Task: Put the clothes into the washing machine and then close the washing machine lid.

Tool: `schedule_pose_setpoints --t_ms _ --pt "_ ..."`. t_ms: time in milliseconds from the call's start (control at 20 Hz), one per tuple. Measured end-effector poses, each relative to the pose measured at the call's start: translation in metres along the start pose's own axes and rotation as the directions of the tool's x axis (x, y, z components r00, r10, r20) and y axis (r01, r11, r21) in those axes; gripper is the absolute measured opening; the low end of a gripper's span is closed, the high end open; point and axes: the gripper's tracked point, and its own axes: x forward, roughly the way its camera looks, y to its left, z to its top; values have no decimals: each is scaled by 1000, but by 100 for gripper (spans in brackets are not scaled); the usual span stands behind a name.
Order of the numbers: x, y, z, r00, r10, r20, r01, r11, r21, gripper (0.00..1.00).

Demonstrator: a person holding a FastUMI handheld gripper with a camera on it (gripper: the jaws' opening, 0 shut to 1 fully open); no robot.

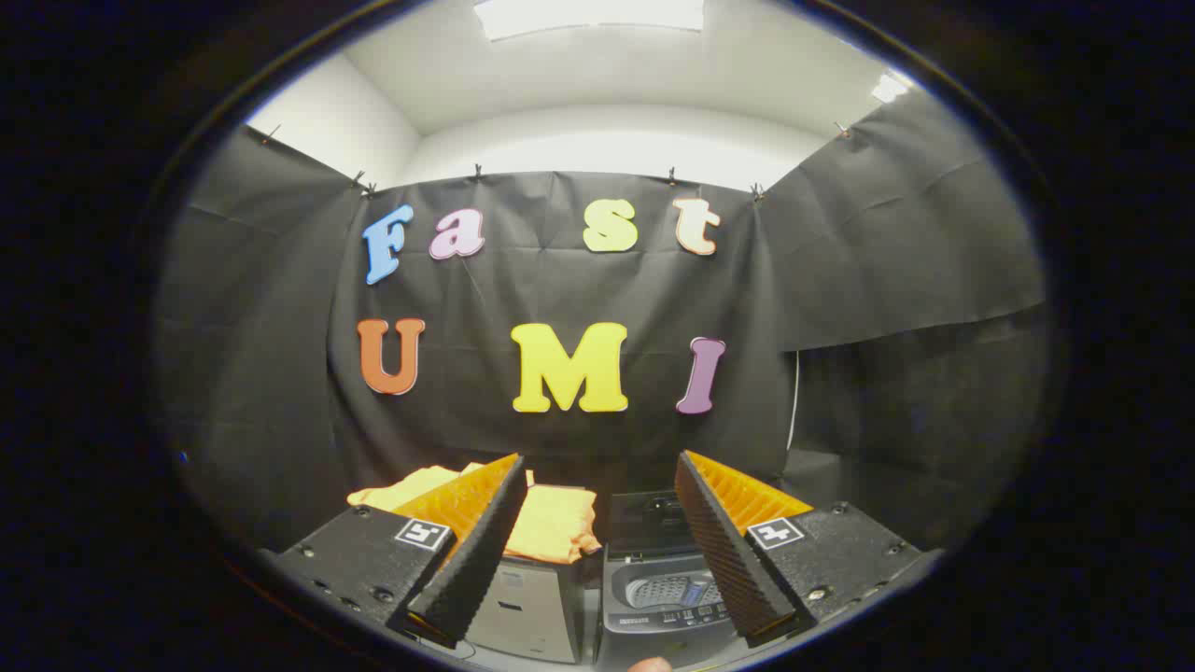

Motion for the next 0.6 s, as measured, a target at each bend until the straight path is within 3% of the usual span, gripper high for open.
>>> schedule_pose_setpoints --t_ms 300,600 --pt "-9 13 -24 997 81 -18 -80 996 46 100" --pt "-5 4 -69 996 82 -33 -79 994 73 100"
